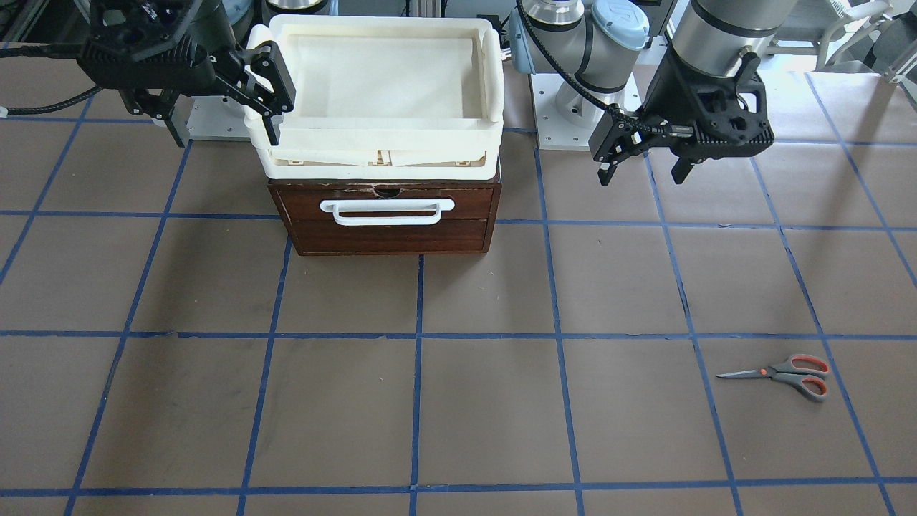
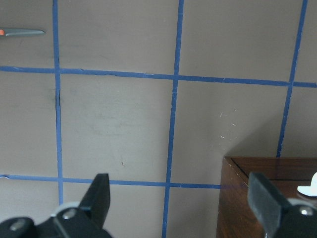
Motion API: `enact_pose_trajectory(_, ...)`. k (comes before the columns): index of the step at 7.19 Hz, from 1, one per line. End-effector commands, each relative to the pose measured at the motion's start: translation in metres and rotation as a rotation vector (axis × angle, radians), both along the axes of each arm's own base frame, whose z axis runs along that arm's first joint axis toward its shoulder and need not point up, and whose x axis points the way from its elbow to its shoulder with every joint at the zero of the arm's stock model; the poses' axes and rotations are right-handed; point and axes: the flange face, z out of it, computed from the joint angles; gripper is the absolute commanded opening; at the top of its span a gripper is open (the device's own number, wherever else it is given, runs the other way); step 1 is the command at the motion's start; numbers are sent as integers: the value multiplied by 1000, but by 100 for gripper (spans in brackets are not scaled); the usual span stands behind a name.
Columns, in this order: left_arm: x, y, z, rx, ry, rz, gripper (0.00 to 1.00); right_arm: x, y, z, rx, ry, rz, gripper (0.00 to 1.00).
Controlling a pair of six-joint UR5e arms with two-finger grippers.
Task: Place scissors in drawer with both arms
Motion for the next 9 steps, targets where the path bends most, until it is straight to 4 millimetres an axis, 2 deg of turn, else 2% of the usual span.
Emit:
enact_pose_trajectory(1,-3,17,14,-11,4,-9,100,0,0,-1,1,4,0,100)
enact_pose_trajectory(3,-3,22,13,-12,6,-12,100,1,-3,-10,20,-3,0,100)
enact_pose_trajectory(4,7,15,11,-15,4,-3,100,3,-17,-31,62,-10,30,100)
enact_pose_trajectory(5,26,9,8,-10,3,-71,100,11,-36,-61,120,-33,157,100)
enact_pose_trajectory(6,62,3,2,6,-3,-178,100,22,-50,-92,171,-59,312,100)
enact_pose_trajectory(7,116,-1,-15,41,0,-200,100,41,-56,-108,175,-66,521,100)
enact_pose_trajectory(8,172,3,-39,77,22,-299,100,72,-55,-133,217,-88,678,100)
enact_pose_trajectory(9,222,-6,-64,99,40,-415,100,99,-53,-154,232,-182,842,100)
